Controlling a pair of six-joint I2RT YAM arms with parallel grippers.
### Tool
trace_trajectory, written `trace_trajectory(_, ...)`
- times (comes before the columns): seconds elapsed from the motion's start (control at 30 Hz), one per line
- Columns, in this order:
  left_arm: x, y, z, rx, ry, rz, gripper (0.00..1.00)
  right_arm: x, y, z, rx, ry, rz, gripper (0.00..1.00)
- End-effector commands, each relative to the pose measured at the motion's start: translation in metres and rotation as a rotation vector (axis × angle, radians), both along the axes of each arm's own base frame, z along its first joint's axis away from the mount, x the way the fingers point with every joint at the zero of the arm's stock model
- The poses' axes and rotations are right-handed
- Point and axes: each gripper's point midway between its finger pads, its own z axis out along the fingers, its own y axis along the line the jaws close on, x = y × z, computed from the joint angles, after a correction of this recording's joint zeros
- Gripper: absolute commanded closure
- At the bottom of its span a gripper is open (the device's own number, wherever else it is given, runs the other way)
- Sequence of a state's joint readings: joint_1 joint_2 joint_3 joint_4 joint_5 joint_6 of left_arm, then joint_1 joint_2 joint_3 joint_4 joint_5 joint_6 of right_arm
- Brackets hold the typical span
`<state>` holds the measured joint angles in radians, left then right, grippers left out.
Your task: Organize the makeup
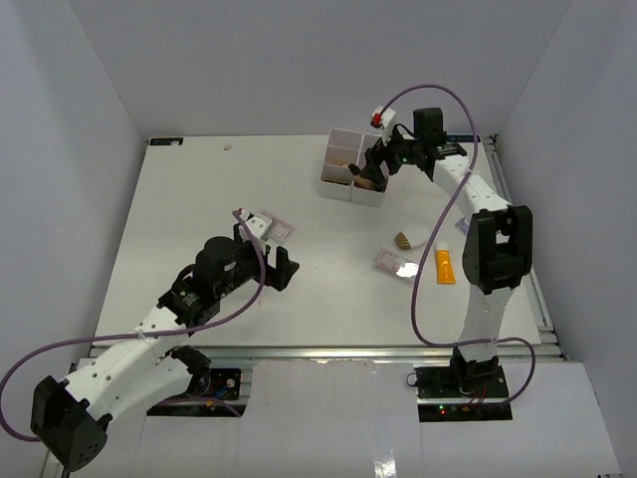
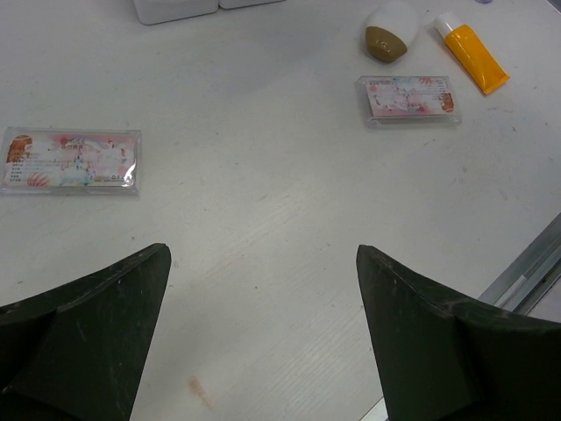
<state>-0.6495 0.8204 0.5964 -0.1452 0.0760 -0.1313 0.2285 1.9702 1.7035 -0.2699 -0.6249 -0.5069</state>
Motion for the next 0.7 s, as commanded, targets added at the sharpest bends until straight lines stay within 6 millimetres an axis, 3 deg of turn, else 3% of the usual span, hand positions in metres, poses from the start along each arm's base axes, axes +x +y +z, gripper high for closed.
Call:
trace_trajectory(0.0,0.001,-0.004,-0.002,-0.028,0.032,-0.003,0.02,-0.049,-0.010,0.086,0.102,-0.092,0.029,0.10)
trace_trajectory(0.07,0.003,-0.005,-0.006,-0.041,0.072,0.015,0.02,-0.087,-0.019,0.093,0.135,-0.051,0.067,0.10)
trace_trajectory(0.13,0.006,-0.005,-0.011,-0.060,0.124,0.040,0.02,-0.137,-0.021,0.092,0.182,0.012,0.148,0.11)
trace_trajectory(0.3,0.012,-0.007,-0.010,-0.178,0.262,0.062,0.02,-0.237,-0.027,0.056,0.234,0.126,0.250,0.10)
trace_trajectory(0.33,0.013,-0.007,-0.010,-0.201,0.294,0.074,0.02,-0.249,-0.028,0.055,0.237,0.119,0.256,0.10)
trace_trajectory(0.43,0.020,-0.004,-0.014,-0.267,0.385,0.144,0.02,-0.272,-0.034,0.031,0.224,0.116,0.260,0.05)
trace_trajectory(0.5,0.024,0.002,-0.018,-0.289,0.437,0.216,0.02,-0.280,-0.040,0.027,0.218,0.084,0.252,0.03)
trace_trajectory(0.67,0.048,0.023,-0.043,-0.300,0.617,0.514,0.02,-0.280,-0.057,0.024,0.280,0.070,0.203,0.04)
